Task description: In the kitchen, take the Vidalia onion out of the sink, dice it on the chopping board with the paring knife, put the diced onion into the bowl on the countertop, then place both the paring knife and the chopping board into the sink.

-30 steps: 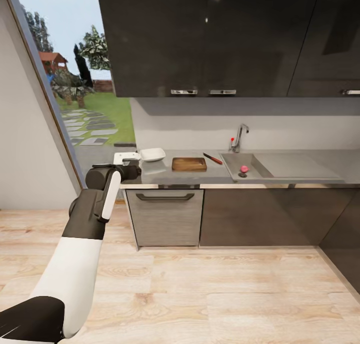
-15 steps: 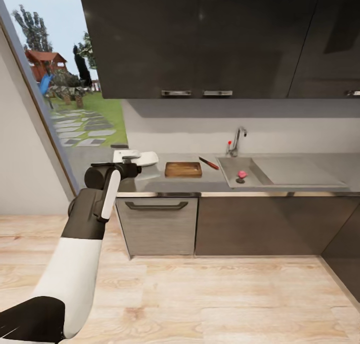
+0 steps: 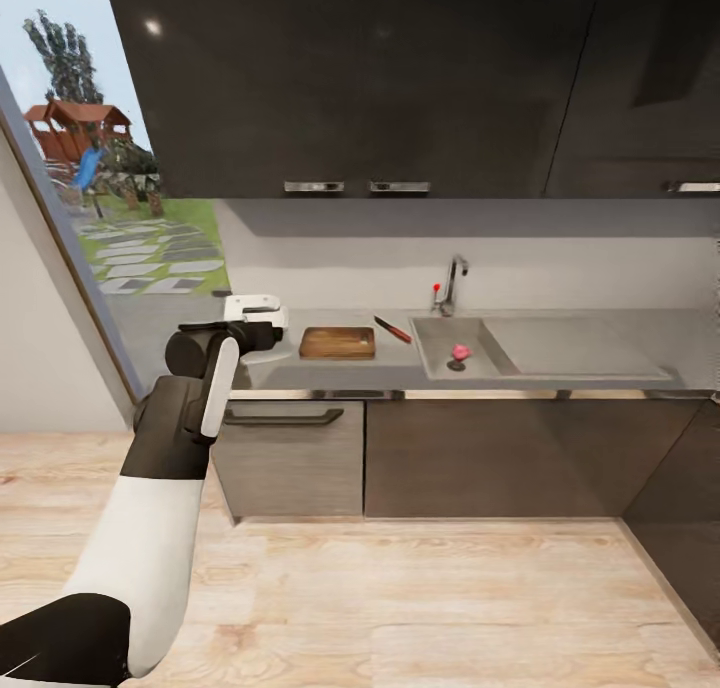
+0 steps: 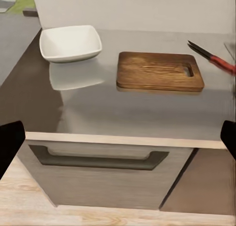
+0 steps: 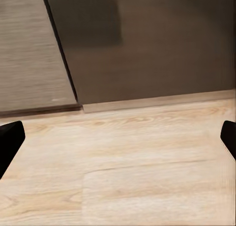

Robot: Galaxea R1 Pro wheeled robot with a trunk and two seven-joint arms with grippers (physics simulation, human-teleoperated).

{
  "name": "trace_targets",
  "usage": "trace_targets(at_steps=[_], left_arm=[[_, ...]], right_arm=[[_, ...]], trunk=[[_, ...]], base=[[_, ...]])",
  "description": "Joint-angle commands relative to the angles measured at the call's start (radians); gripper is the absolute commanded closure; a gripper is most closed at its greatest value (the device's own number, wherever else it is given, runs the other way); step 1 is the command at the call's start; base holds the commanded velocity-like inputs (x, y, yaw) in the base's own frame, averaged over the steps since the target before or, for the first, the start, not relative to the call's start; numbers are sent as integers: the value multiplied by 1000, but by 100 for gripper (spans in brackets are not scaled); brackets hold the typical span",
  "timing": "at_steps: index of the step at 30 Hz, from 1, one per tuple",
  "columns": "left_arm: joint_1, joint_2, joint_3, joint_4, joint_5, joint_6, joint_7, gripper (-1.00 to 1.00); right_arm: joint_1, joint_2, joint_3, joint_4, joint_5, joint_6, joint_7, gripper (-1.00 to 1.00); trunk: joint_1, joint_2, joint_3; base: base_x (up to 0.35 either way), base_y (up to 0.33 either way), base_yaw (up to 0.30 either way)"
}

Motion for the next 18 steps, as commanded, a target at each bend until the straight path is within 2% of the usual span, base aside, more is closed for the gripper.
trace_targets(at_steps=[1,18], left_arm=[[-1,0,-1,-1,8,4,8,-100],[-1,0,-2,5,8,4,8,-100]], right_arm=[[0,0,5,-1,-11,-1,4,-100],[0,1,5,1,-11,-1,4,-100]], trunk=[[1,-2,-2],[1,-2,-2]], base=[[2,-340,0],[0,-340,0]])
